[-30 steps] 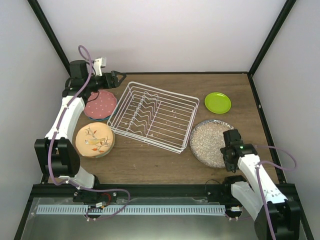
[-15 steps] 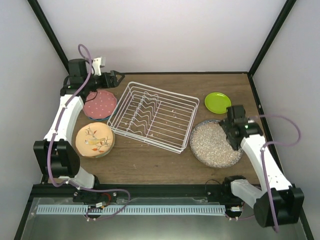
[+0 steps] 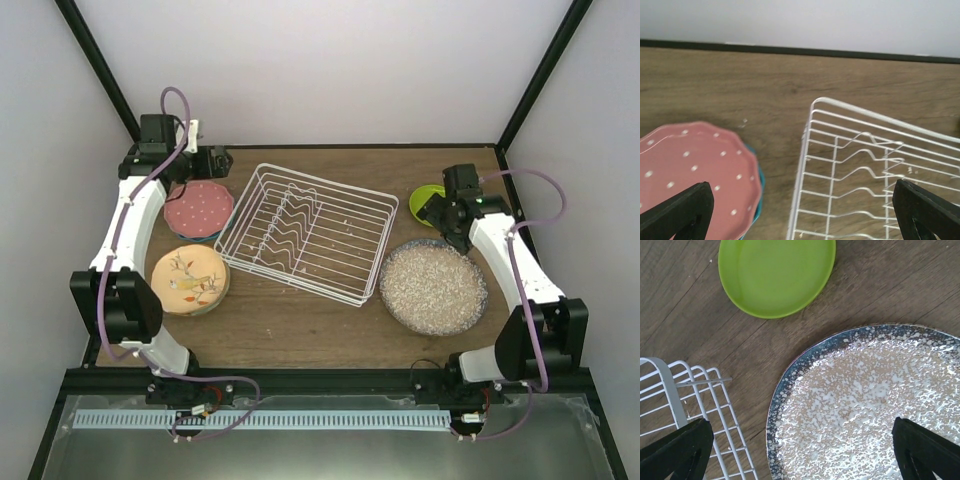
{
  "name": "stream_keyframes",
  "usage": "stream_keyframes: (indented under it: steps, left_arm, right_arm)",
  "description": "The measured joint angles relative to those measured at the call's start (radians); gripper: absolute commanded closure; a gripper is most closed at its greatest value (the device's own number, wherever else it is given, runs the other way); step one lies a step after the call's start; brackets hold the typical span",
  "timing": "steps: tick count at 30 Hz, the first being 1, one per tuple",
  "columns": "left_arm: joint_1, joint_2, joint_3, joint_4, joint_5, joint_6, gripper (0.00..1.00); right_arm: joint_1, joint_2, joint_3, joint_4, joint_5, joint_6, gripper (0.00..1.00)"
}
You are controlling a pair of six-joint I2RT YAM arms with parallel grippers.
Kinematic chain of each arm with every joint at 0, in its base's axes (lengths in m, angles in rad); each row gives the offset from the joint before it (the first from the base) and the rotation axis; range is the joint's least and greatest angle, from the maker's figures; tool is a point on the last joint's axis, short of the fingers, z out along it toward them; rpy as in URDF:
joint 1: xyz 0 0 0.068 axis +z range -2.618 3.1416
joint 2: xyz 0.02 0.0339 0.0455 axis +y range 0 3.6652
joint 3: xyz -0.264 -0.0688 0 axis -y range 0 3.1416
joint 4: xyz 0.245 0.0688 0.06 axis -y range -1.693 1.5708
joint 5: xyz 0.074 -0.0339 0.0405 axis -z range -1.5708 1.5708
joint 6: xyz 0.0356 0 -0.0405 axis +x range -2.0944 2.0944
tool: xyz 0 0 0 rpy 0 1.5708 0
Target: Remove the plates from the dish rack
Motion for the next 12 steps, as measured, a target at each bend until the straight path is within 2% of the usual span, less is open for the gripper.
stream_keyframes:
  steps: [12]
  left_arm:
    - [0.022, 0.000, 0.023, -0.151, -0.196, 0.044, 0.00]
  right_arm:
    - [0.000, 0.082, 0.009, -0.012, -0.042, -0.050, 0.00]
